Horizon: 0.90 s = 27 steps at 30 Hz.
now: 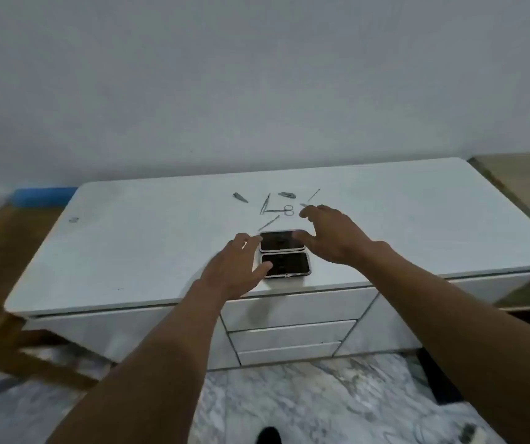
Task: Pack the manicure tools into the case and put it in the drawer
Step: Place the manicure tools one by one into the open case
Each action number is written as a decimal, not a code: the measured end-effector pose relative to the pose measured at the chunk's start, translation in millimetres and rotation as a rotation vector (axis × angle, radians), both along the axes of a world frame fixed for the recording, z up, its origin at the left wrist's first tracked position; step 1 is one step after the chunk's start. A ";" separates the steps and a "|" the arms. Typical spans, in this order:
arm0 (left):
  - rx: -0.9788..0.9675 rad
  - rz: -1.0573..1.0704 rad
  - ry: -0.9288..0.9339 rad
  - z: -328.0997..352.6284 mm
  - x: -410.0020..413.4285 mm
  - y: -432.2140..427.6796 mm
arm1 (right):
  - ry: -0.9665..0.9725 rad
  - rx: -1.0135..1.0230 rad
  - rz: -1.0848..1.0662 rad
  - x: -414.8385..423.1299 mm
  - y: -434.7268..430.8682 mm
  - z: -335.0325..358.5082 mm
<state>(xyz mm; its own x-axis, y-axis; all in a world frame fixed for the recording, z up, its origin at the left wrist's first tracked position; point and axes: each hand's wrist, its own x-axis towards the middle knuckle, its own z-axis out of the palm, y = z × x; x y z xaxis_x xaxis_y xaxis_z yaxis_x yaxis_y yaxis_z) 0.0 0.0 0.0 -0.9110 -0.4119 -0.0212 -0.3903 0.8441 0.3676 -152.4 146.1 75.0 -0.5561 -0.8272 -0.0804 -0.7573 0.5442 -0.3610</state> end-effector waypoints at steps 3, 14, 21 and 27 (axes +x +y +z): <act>0.021 -0.007 0.000 -17.5 -7.3 -11.1 | -0.030 0.020 -0.046 -0.8 -8.6 -13.1; -0.045 -0.015 0.055 -66.7 -14.7 -26.7 | -0.041 0.070 -0.093 -29.2 -27.3 -31.1; -0.093 0.005 0.109 -68.6 -14.4 -27.9 | -0.034 0.128 -0.087 -56.3 -57.9 -40.5; -0.065 0.005 0.120 -71.3 -13.6 -30.1 | 0.021 0.163 -0.139 -84.4 -97.6 -52.2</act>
<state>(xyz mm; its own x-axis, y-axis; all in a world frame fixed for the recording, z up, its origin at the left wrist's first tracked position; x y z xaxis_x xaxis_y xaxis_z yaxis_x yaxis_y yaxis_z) -13.6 -30.1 -71.3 -0.9034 -0.4131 0.1151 -0.3506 0.8660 0.3564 -236.9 48.5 22.8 -0.6668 -0.7194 -0.1946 -0.6772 0.6939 -0.2447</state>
